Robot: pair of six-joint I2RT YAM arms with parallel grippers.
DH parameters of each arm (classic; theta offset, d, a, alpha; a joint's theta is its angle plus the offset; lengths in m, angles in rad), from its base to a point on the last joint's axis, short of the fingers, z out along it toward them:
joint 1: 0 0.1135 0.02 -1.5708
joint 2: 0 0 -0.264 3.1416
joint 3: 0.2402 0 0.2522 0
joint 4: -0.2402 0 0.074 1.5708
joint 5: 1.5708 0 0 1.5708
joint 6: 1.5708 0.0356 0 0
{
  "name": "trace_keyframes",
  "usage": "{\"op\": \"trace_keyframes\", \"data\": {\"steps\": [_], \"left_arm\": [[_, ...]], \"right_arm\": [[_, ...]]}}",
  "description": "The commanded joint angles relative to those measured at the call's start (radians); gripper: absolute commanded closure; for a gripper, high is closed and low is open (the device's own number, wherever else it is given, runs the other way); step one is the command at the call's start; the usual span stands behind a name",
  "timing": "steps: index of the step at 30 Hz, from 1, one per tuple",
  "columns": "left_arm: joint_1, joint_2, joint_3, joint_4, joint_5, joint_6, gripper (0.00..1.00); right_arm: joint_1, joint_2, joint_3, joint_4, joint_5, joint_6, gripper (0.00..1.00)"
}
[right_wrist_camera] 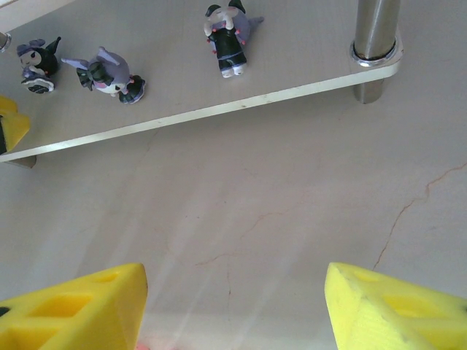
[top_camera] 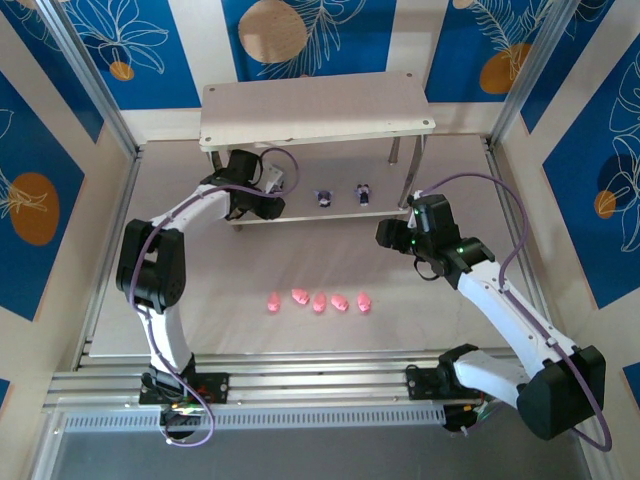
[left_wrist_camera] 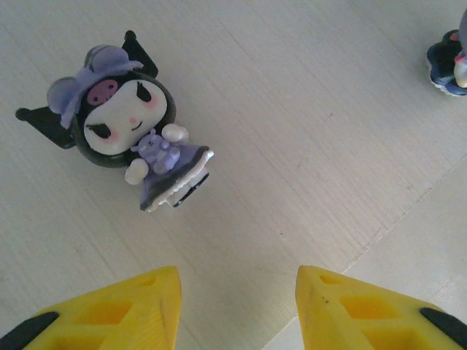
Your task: Place and organize the plastic toys onto the shelf
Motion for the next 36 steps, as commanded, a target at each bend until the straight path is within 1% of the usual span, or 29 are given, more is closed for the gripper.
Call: {"op": "trace_keyframes", "data": {"steps": [1,4,8,12,15,19,20,28,32,33,36], "left_arm": [[0.021,-0.058,-0.024,0.051,-0.018,-0.051,0.54],[0.021,-0.075,-0.03,0.098,-0.026,-0.118,0.53],[0.021,-0.082,-0.05,0.171,-0.075,-0.202,0.49],[0.021,-0.045,-0.007,0.161,-0.091,-0.258,0.48],[0.022,-0.019,0.021,0.142,-0.1,-0.284,0.48],[0.02,-0.012,0.015,0.159,-0.111,-0.307,0.48],[0.018,-0.012,0.008,0.17,-0.117,-0.311,0.46],[0.017,0.0,-0.087,0.328,-0.1,-0.382,0.46],[0.014,0.031,-0.064,0.322,-0.111,-0.395,0.46],[0.014,0.04,-0.056,0.314,-0.113,-0.396,0.44],[0.009,0.057,-0.048,0.315,-0.129,-0.395,0.44]], "right_arm": [[0.008,-0.015,0.02,-0.005,0.012,0.019,0.34],[0.01,-0.013,0.018,0.0,0.012,0.022,0.34],[0.011,-0.009,0.016,0.001,0.015,0.022,0.34],[0.011,-0.006,0.013,0.005,0.018,0.021,0.34],[0.011,-0.004,0.016,0.005,0.02,0.017,0.34],[0.008,-0.003,0.014,0.01,0.02,0.014,0.34],[0.006,0.0,0.014,0.013,0.02,0.013,0.34],[0.005,0.022,0.02,0.022,0.012,0.011,0.34],[0.002,0.025,0.022,0.024,0.015,0.006,0.34],[0.001,0.025,0.021,0.024,0.015,0.006,0.34],[-0.003,0.027,0.019,0.027,0.015,0.003,0.33]]}}
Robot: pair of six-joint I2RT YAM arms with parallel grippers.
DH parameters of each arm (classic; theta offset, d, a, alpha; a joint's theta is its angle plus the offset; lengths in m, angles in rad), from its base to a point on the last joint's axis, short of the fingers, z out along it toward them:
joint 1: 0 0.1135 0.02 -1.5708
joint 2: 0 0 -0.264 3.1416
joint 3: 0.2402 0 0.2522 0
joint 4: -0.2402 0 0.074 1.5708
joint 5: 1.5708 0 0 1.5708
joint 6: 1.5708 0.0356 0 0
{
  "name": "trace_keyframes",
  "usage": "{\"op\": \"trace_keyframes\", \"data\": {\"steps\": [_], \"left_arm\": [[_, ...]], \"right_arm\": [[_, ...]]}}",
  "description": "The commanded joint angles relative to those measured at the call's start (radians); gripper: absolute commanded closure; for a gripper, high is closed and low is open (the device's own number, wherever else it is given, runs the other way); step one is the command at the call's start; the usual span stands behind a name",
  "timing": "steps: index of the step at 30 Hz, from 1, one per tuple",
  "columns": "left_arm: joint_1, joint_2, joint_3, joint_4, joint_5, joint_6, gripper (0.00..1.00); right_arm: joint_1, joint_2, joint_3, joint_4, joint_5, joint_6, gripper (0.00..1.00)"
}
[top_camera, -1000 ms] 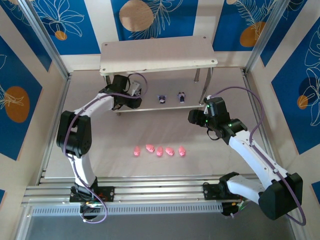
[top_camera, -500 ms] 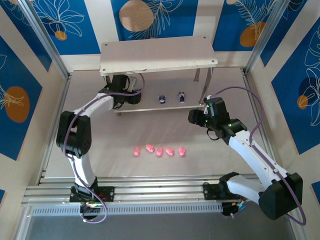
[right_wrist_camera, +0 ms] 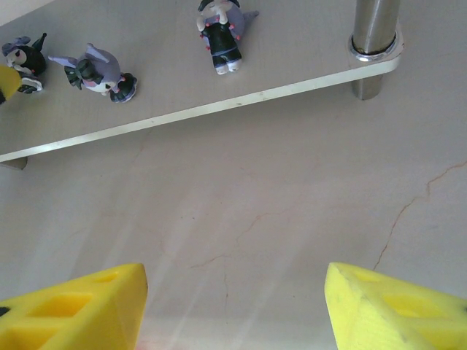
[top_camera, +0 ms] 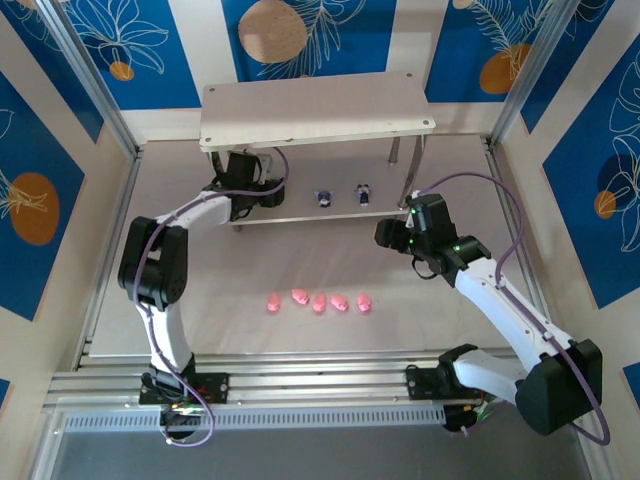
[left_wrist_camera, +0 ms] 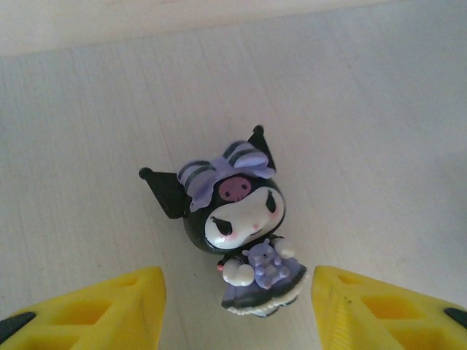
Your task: Place and organize the plastic toys onto the shelf
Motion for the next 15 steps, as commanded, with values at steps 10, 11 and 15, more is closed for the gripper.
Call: {"op": "trace_keyframes", "data": {"steps": [10,11,15], "left_arm": [[-0.001,0.056,0.036,0.03,-0.049,-0.023,0.48],[-0.001,0.057,0.036,0.032,-0.049,-0.021,0.51],[-0.001,0.064,0.041,0.043,-0.027,-0.011,0.63]], "right_arm": [[-0.02,0.011,0.009,0.027,-0.009,-0.004,0.33],[-0.021,0.012,0.007,0.028,-0.011,-0.005,0.34],[-0.025,0.016,0.003,0.031,-0.014,-0.004,0.34]]}}
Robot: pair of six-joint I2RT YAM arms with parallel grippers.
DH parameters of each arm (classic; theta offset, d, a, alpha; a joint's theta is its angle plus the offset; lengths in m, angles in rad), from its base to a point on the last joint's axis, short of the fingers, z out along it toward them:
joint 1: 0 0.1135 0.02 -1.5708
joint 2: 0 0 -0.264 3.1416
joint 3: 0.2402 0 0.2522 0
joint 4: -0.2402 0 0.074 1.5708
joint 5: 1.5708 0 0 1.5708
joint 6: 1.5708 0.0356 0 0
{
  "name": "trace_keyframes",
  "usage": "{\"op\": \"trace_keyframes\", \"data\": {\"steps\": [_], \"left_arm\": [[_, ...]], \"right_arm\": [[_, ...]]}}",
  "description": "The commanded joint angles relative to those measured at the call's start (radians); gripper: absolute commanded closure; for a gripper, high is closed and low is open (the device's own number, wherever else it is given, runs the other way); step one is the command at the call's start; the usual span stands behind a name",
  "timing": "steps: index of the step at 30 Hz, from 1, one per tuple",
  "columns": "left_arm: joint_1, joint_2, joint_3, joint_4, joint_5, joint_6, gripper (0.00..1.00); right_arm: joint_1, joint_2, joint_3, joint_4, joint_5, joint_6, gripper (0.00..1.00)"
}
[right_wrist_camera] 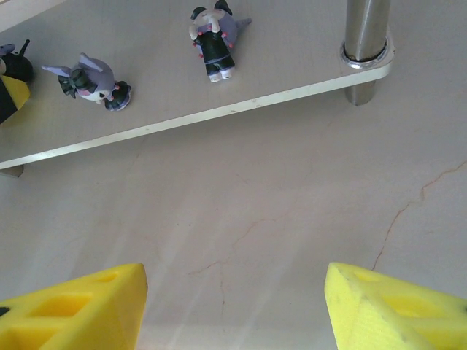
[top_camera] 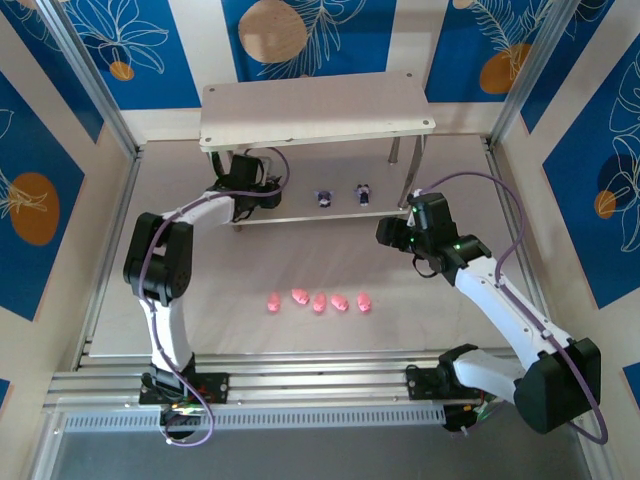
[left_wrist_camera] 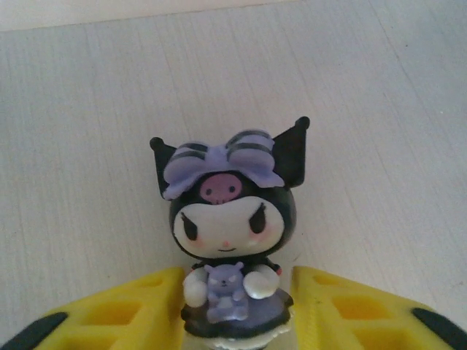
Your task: Place and organize the plastic toys onto the shelf
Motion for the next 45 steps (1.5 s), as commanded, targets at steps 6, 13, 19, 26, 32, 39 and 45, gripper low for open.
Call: {"op": "trace_keyframes", "data": {"steps": [6,13,19,26,32,39,45], "left_arm": [[0.0,0.025,0.034,0.013,0.033,0.009,0.83],[-0.008,-0.072,-0.08,0.016,0.059,-0.005,0.84],[-0.041,-0.231,-0.255,0.012,0.063,-0.003,0.84],[-0.155,-0.437,-0.398,-0.04,0.037,0.015,0.84],[-0.289,-0.688,-0.528,-0.05,0.068,0.088,0.82],[-0.32,-0.91,-0.605,-0.132,0.246,0.107,0.8],[-0.39,-0.969,-0.599,-0.155,0.25,0.093,0.8]], "right_arm": [[-0.009,0.003,-0.002,0.015,-0.015,0.001,0.34],[-0.01,-0.01,-0.003,0.012,-0.031,0.003,0.34],[-0.004,-0.029,-0.005,0.001,-0.051,0.004,0.34],[0.015,-0.059,0.009,-0.027,-0.223,-0.014,0.34],[0.023,-0.084,0.038,-0.114,-0.521,0.033,0.34],[0.043,-0.172,-0.089,0.101,-0.783,0.25,0.33],[0.198,-0.144,-0.067,0.147,-0.718,0.284,0.33]]}}
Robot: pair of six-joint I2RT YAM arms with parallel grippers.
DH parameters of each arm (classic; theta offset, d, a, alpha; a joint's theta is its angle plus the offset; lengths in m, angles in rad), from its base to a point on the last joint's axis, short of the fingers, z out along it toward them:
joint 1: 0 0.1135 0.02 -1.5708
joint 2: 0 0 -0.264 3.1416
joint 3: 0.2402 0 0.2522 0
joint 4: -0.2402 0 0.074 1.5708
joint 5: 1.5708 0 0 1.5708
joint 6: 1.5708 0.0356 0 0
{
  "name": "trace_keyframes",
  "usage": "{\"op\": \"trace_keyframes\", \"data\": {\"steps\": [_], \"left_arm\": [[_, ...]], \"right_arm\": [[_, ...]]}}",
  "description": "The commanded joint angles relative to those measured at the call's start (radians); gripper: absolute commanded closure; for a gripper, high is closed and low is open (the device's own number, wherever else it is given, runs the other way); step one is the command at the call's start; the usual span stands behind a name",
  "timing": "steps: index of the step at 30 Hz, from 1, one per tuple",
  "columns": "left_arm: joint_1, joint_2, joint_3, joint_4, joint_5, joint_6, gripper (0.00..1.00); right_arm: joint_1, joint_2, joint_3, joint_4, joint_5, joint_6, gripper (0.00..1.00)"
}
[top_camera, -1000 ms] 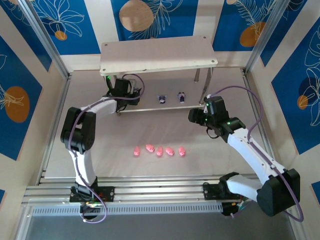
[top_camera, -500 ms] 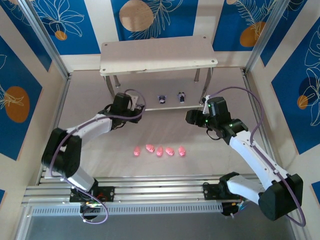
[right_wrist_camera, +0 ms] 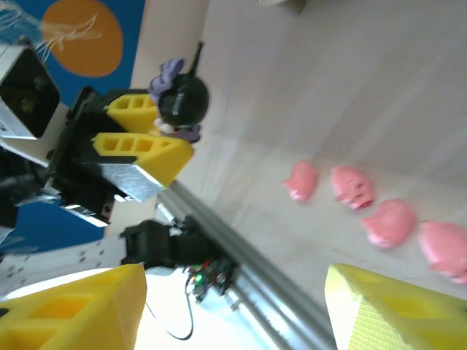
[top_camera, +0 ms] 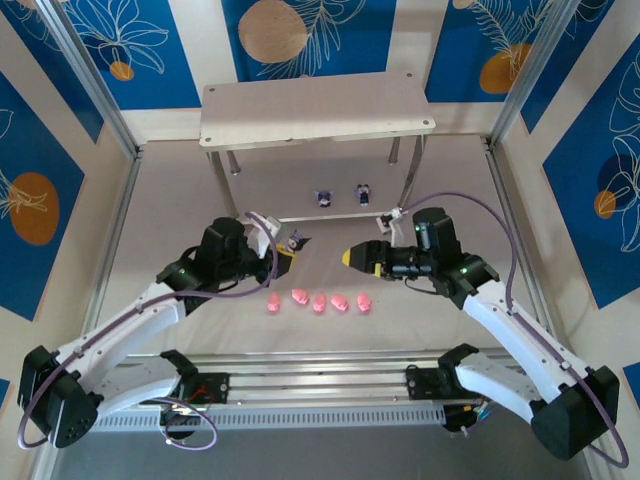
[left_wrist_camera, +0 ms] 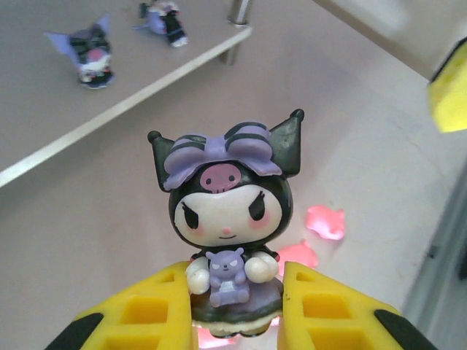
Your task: Place and organize the plastic toys onto the shelf
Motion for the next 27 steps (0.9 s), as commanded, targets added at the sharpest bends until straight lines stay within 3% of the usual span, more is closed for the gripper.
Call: {"op": "trace_keyframes", "data": {"steps": [1,19,23,27], "left_arm": [[-0.042,-0.025,-0.002,-0.012,0.042,0.001,0.8],[-0.17,0.021,0.041,0.06,-0.001,-0.018,0.8],[-0.179,0.02,0.04,0.061,-0.001,-0.017,0.8],[-0.181,0.018,0.036,0.063,-0.003,-0.017,0.8]], "right_arm": [[0.08,0.025,0.03,0.05,-0.011,0.047,0.33],[0.243,0.204,0.075,0.243,0.183,0.154,0.3],[0.253,0.223,0.086,0.249,0.208,0.153,0.38],[0.26,0.239,0.098,0.259,0.204,0.143,0.58]]}}
